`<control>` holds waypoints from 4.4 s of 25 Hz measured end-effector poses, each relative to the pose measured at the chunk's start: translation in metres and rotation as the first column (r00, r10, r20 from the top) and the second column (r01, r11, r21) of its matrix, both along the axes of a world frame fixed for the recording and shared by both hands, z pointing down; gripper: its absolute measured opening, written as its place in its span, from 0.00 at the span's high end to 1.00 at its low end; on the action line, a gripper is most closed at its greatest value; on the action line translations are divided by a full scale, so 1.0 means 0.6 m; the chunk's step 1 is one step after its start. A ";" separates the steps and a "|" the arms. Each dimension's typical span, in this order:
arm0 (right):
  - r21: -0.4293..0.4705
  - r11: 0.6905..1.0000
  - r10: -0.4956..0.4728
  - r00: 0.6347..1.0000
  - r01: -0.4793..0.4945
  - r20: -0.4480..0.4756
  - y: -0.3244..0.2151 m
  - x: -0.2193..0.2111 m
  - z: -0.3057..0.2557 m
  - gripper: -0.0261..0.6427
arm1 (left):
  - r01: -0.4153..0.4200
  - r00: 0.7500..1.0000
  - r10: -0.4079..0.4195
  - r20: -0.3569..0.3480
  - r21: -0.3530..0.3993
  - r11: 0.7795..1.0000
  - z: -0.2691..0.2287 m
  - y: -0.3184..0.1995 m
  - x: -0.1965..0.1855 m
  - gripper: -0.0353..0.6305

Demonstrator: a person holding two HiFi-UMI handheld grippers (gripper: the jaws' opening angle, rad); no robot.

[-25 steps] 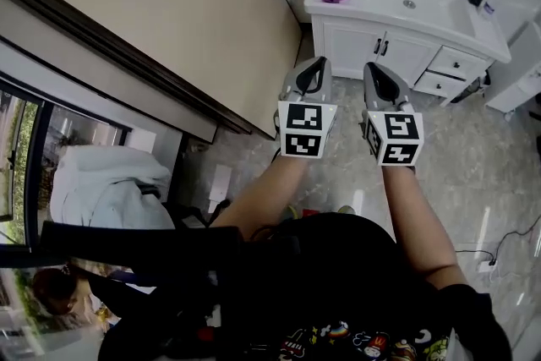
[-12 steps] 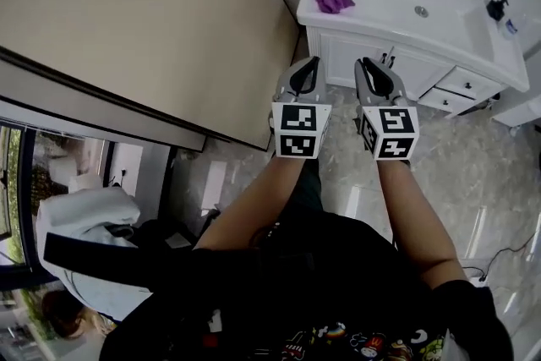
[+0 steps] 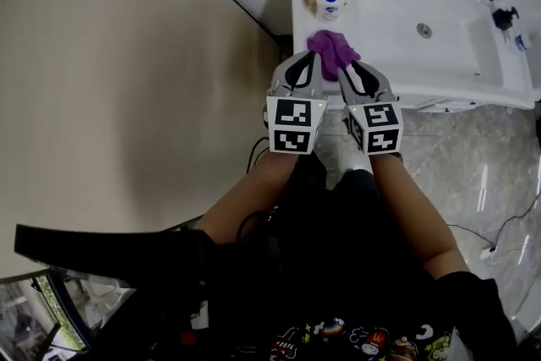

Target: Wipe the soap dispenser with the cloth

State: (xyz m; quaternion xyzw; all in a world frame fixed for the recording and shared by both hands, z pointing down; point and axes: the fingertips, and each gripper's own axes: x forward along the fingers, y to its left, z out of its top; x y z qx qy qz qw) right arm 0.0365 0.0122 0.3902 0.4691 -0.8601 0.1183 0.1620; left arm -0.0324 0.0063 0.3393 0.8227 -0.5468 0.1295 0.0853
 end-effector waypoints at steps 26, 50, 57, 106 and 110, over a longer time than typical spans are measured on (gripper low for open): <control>-0.376 0.926 -0.086 0.986 0.025 -0.146 -0.169 -0.048 0.232 0.81 | 0.056 0.997 -0.066 -0.034 -0.221 0.974 0.145 -0.145 -0.034 0.95; -0.076 0.997 0.007 0.997 -0.012 -0.070 -0.229 -0.043 0.014 0.83 | -0.034 0.998 0.024 -0.066 -0.149 0.988 0.082 -0.172 -0.011 0.95; -0.107 0.994 -0.002 0.996 -0.007 -0.087 -0.233 -0.043 0.046 0.83 | -0.025 0.998 0.016 -0.060 -0.152 0.988 0.084 -0.173 -0.019 0.95; -0.009 0.997 -0.072 0.993 0.071 -0.091 -0.299 0.055 0.009 0.83 | 0.015 0.999 -0.022 -0.038 -0.173 0.985 0.083 -0.192 0.077 0.95; -0.054 0.995 -0.090 0.990 0.085 -0.111 -0.307 0.074 0.053 0.83 | 0.054 0.998 -0.061 -0.031 -0.188 0.981 0.094 -0.190 0.081 0.95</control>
